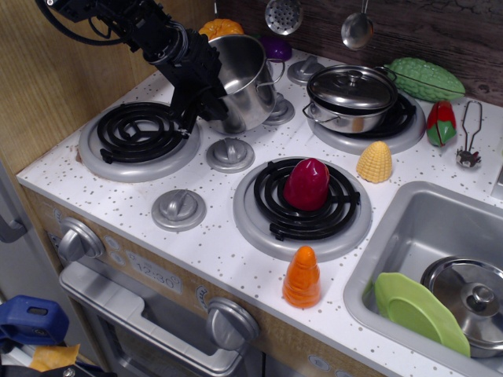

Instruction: Put pot on stove which is near stove

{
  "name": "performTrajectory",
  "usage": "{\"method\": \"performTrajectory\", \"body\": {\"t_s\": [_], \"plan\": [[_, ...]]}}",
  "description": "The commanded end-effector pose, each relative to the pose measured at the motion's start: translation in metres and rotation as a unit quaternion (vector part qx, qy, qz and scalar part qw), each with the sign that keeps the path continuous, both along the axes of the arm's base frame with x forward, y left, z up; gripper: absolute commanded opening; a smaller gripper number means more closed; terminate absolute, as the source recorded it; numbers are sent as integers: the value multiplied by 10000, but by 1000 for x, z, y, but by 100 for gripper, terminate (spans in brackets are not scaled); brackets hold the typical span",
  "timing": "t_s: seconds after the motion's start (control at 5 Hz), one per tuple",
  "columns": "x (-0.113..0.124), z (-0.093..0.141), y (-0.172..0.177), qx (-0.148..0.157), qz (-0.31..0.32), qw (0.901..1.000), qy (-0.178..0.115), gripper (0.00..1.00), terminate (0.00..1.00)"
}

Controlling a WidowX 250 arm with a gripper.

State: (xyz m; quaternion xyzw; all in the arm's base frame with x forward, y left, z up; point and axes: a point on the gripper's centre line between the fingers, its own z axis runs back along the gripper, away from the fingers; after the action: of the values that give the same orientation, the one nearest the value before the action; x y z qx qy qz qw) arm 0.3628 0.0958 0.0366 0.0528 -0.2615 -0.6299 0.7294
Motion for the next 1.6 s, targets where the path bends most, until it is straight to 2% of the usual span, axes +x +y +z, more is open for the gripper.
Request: {"method": "performTrajectory", "body": {"t_s": [0.0, 0.2, 0.4, 0.6, 0.8, 1.0, 1.2, 1.4], "plan": [[2, 41, 7, 350, 116, 9990, -265, 0, 0], [-7, 51, 11, 536, 283, 9978, -252, 0, 0], [-24, 62, 19, 599, 476, 9970, -117, 0, 0], [-36, 61, 28, 515, 640, 9966, 73, 0, 0], [-49, 59, 32, 541, 765, 9955, 109, 0, 0], [-61, 55, 40, 430, 913, 9945, 269, 0, 0], [-69, 54, 52, 689, 1068, 9916, 234, 0, 0], [-72, 54, 62, 499, 1196, 9902, 528, 0, 0]]}}
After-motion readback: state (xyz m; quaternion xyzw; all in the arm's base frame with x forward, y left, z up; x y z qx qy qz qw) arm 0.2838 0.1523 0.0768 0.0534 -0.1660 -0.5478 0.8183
